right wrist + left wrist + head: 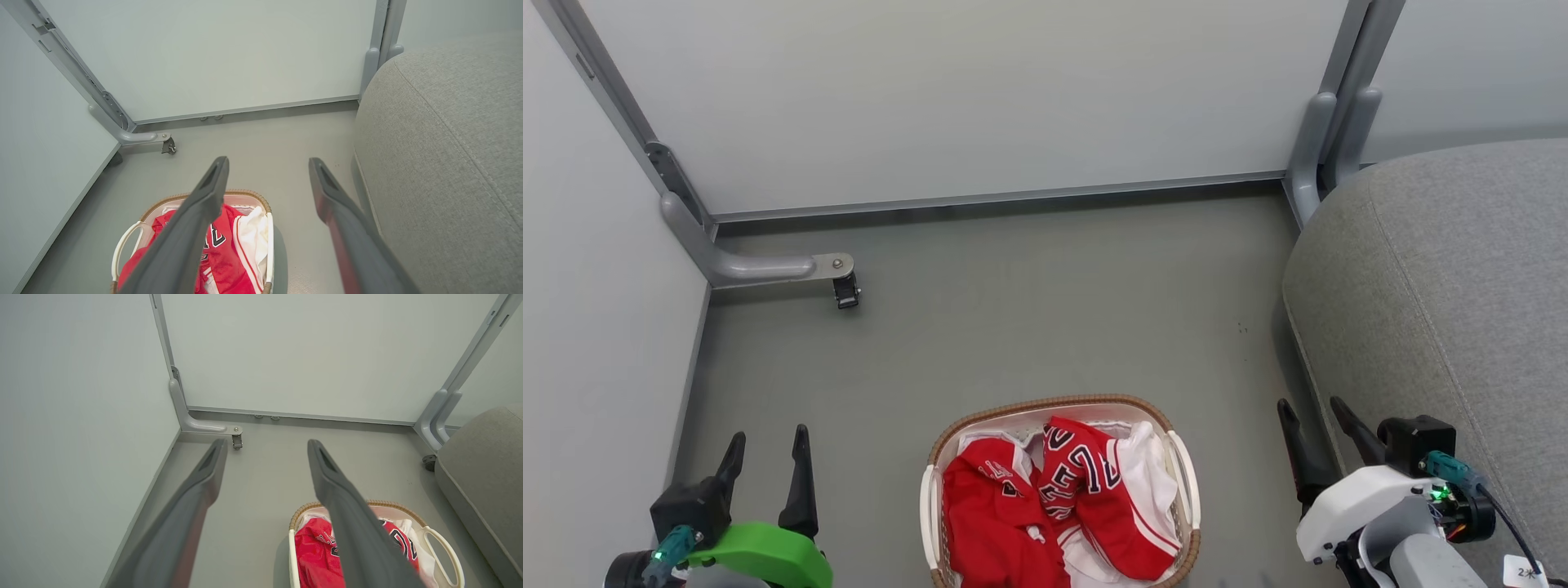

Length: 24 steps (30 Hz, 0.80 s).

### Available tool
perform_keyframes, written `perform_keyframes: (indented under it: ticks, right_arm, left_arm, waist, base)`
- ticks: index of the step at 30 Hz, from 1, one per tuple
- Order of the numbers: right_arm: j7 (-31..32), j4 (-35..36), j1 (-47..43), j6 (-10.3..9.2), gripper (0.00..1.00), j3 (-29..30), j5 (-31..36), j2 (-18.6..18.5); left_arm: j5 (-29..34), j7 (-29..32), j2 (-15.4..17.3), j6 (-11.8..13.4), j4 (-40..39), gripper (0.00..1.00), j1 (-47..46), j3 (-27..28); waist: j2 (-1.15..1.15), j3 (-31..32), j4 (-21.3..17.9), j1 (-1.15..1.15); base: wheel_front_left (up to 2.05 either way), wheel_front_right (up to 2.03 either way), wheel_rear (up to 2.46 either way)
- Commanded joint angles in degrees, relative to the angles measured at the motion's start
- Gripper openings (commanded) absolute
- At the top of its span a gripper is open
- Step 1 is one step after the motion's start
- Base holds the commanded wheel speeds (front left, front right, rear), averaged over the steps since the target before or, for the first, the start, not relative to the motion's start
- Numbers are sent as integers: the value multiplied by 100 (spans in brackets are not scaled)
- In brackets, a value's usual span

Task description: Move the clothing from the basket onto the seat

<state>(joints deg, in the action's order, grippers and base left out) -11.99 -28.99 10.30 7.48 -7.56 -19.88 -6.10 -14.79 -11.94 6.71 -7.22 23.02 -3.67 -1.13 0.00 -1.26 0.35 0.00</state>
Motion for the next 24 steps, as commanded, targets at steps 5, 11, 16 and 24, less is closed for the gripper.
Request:
perform_keyframes:
  ticks: [5,11,16,24]
  right_arm:
    - [-96,26,36,1,100,133,351,38]
    - [-169,24,-11,1,100,298,571,135]
    - [-220,-24,1,1,100,330,829,183]
    - [-303,-114,83,1,100,425,1137,213]
  left_arm:
    - [284,-109,-8,-11,-3,100,92,70]
    - [403,-173,-90,-20,-16,100,155,239]
    - [586,-227,-119,-26,-40,100,171,275]
    - [758,-301,-155,-30,1,100,157,302]
  waist:
    - [0,-4,8,0]
    - [0,-15,9,0]
    - [0,-39,10,0]
    - [0,-103,9,0]
  base:
    - [0,0,0]
    - [0,0,0]
    - [0,0,0]
    - [0,0,0]
